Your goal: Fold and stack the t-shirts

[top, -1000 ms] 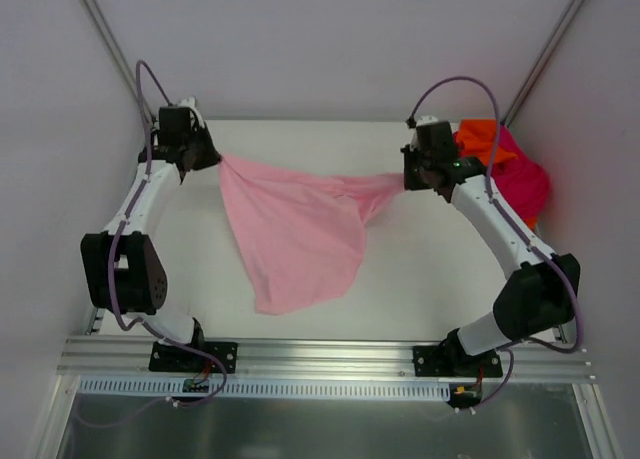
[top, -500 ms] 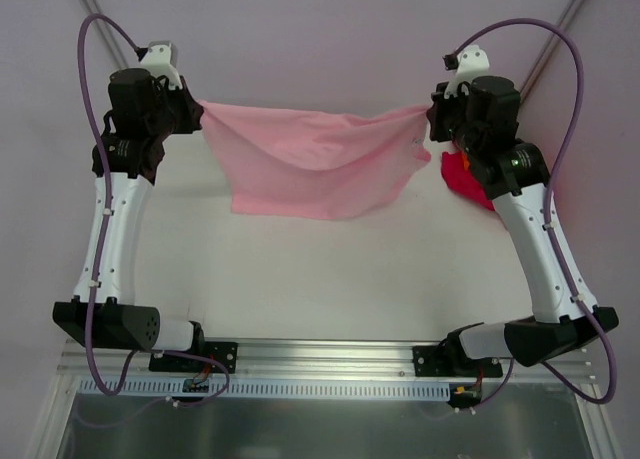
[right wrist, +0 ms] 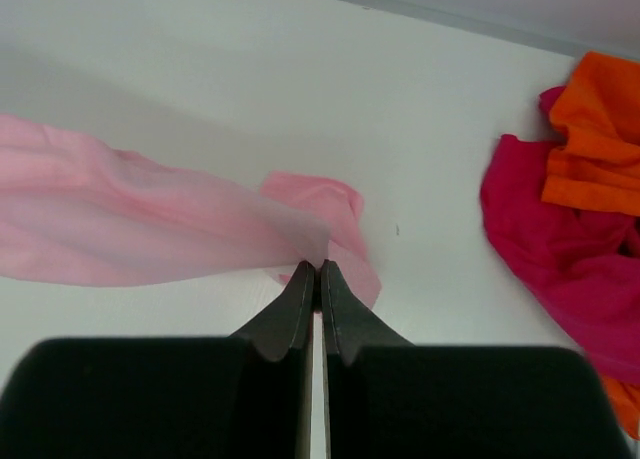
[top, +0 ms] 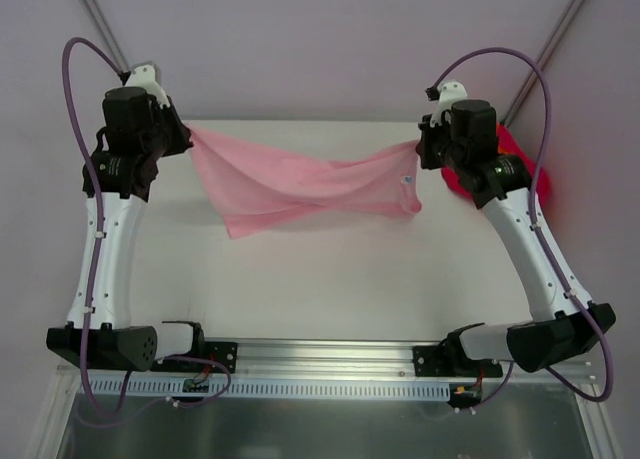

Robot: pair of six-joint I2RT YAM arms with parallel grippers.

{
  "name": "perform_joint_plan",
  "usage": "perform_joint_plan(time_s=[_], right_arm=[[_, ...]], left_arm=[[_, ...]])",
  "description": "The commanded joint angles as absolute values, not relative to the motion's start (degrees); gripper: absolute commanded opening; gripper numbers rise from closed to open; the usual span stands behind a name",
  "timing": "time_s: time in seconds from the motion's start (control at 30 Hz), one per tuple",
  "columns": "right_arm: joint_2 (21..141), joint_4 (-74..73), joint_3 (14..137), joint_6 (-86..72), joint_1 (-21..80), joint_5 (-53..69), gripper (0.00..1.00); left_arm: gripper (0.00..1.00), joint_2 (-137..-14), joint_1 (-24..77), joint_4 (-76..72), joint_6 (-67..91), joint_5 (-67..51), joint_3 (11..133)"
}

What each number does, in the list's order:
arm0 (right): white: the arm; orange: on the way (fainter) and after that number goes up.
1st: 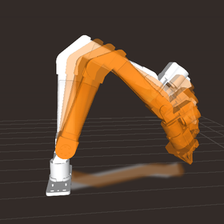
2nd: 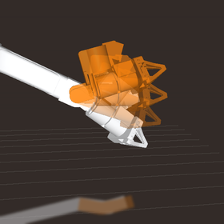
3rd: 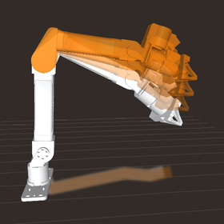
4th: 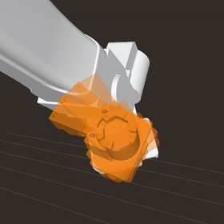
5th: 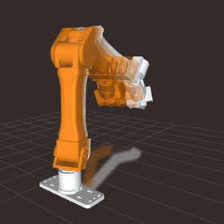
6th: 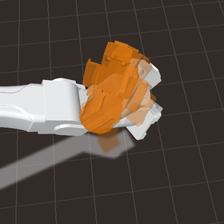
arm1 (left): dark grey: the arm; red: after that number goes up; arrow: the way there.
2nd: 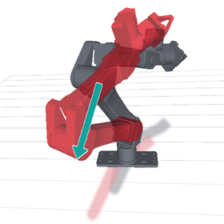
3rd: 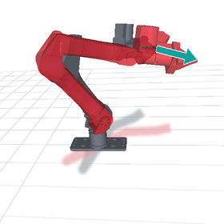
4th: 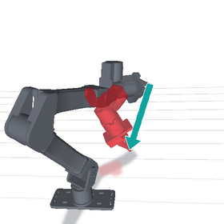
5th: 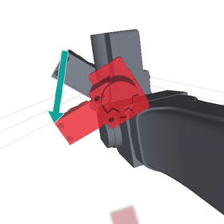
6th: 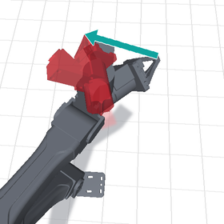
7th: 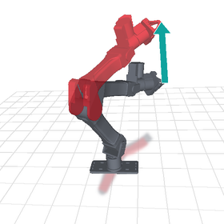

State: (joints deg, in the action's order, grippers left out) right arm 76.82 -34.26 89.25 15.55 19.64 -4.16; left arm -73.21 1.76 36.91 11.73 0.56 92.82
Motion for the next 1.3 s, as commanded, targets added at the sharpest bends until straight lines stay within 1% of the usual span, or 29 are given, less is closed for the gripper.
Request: perform_joint_plan(time_s=[0.0,0.03,0.07,0.13,0.2,0.23,0.27,0.3,0.33,0.37,0.4,0.43,0.47,0.5,0.53,0.57,0.6,0.7,0.73,0.83,0.87,1.0,1.03,1.1,1.2,1.27], right_arm=[[73.05,-32.36,83.09,13.01,19.42,2.89,0.01],[72.86,-32.08,81.58,12.57,19.42,3.42,0.01],[72.6,-31.56,80.08,12.13,19.42,3.95,0.01],[71.64,-31.55,76.05,10.47,19.42,5.44,0.01],[70.23,-32.17,72.09,8.1,19.51,10.44,0.01],[67.61,-31.99,65.81,6.95,19.77,12.11,0.01],[66.11,-30.69,62.0,4.42,20.65,13.17,0.01],[63.48,-30.15,54.65,3.0,21.0,13.62,0.01],[62.5,-30.15,51.71,1.77,21.7,14.49,0.02],[61.88,-31.45,49.33,0.19,21.97,14.5,0.07],[61.27,-32.25,47.22,-1.56,22.32,14.24,0.24],[60.13,-33.91,43.89,-2.71,22.85,14.15,0.32],[59.6,-34.97,42.81,-3.25,22.94,14.15,0.46],[58.98,-36.29,42.19,-3.43,23.03,13.37,0.77],[58.63,-38.39,42.36,-3.34,23.11,12.49,0.89],[58.28,-39.02,42.89,-3.08,23.12,11.18,0.97],[58.01,-39.11,43.59,-2.47,23.12,8.55,1.0],[60.89,-37.54,49.64,-0.71,23.03,4.58,1.0],[65.35,-36.57,54.62,-0.44,23.03,4.31,1.0],[73.8,-36.04,63.51,1.93,23.03,1.41,0.99],[78.87,-35.51,68.68,2.11,22.94,0.71,1.0],[90.24,-34.01,79.08,2.98,22.15,0.53,1.0],[92.35,-34.36,80.58,2.99,22.24,0.96,0.99],[96.58,-34.46,82.53,2.81,22.41,3.77,0.96],[98.08,-31.57,79.21,2.9,23.72,3.96,0.96],[98.96,-30.94,77.79,2.9,24.17,3.52,0.96]], left_arm=[[0.0,-70.05,1.14,36.66,12.75,-3.75,88.09],[0.0,-69.44,1.14,35.95,12.14,-6.22,86.41],[0.0,-67.61,1.14,34.9,11.87,-9.46,82.22],[0.0,-65.49,1.14,31.74,11.86,-11.94,77.45],[0.0,-61.62,1.14,30.07,13.26,-13.53,70.42],[0.0,-60.65,1.14,29.62,13.62,-13.8,68.57],[0.0,-58.73,1.14,29.71,14.23,-13.97,64.81],[0.0,-58.02,1.14,29.97,15.63,-14.06,62.77],[0.0,-57.31,1.14,30.14,16.25,-14.67,60.93],[0.0,-56.0,1.14,30.23,17.56,-15.37,57.17],[0.0,-55.38,1.14,30.41,18.54,-16.08,55.3],[0.0,-54.07,1.14,30.93,19.33,-16.17,53.8],[0.0,-53.27,1.14,30.94,20.82,-16.35,50.66],[0.0,-51.61,1.23,31.11,21.44,-15.91,49.15],[0.0,-50.81,1.14,31.2,22.05,-15.56,47.91],[0.0,-50.19,1.14,31.29,23.1,-15.21,45.81],[0.0,-49.23,1.14,30.94,23.55,-14.86,44.75],[0.0,-49.22,1.14,30.5,24.34,-14.42,41.93],[0.0,-49.83,1.14,30.5,24.43,-13.72,41.05],[0.0,-50.71,1.14,31.02,25.83,-10.92,39.56],[0.0,-50.8,1.14,31.63,26.45,-10.03,39.29],[0.0,-51.33,1.14,35.41,31.98,-3.62,38.59],[0.0,-51.24,1.23,36.12,34.52,-1.25,38.41],[0.0,-49.93,1.14,37.96,36.55,-0.35,37.71],[0.0,-46.43,1.14,41.65,41.55,3.86,36.57],[0.03,-44.31,1.14,43.58,43.15,7.36,35.86]])
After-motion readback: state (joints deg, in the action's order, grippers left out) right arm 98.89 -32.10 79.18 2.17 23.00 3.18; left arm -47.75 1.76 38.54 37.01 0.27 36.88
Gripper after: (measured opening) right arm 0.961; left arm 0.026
